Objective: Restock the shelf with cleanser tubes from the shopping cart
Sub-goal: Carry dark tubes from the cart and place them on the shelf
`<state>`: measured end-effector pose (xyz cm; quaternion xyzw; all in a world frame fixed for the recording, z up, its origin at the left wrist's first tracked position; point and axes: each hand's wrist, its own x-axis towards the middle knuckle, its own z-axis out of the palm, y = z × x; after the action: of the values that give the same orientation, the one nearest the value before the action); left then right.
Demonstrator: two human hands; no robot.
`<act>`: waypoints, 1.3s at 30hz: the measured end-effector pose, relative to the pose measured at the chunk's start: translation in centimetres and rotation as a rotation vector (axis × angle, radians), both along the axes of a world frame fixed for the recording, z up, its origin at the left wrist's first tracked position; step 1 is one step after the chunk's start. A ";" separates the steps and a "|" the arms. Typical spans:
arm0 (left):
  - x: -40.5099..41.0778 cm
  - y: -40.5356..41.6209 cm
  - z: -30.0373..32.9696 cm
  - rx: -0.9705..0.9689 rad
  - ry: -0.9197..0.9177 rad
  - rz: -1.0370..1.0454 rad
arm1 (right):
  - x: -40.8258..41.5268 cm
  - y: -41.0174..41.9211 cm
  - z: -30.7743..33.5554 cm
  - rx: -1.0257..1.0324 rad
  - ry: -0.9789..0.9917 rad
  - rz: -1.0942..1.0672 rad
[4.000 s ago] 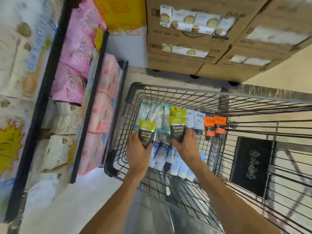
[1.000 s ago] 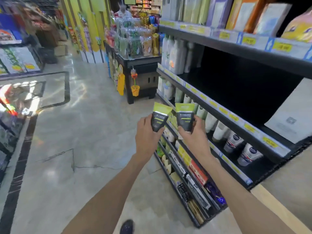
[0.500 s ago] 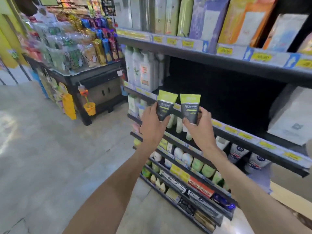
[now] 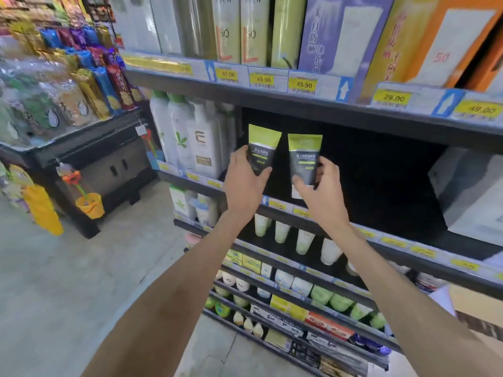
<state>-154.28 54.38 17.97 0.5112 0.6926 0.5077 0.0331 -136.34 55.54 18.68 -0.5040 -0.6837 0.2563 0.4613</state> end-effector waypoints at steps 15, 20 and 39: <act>-3.4 13.4 -1.7 -0.193 0.002 -0.180 | -4.4 5.7 -2.0 -0.212 -0.013 -0.205; -3.2 15.5 -2.5 -0.154 -0.013 -0.215 | -4.7 5.8 -2.0 -0.243 -0.001 -0.229; -4.6 15.8 -3.5 -0.174 0.061 -0.175 | -4.9 5.7 -2.0 -0.311 -0.128 -0.142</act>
<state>-158.89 70.13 14.43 0.5802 0.6875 0.4251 0.1003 -141.24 61.22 16.64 -0.6317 -0.6263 0.2931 0.3503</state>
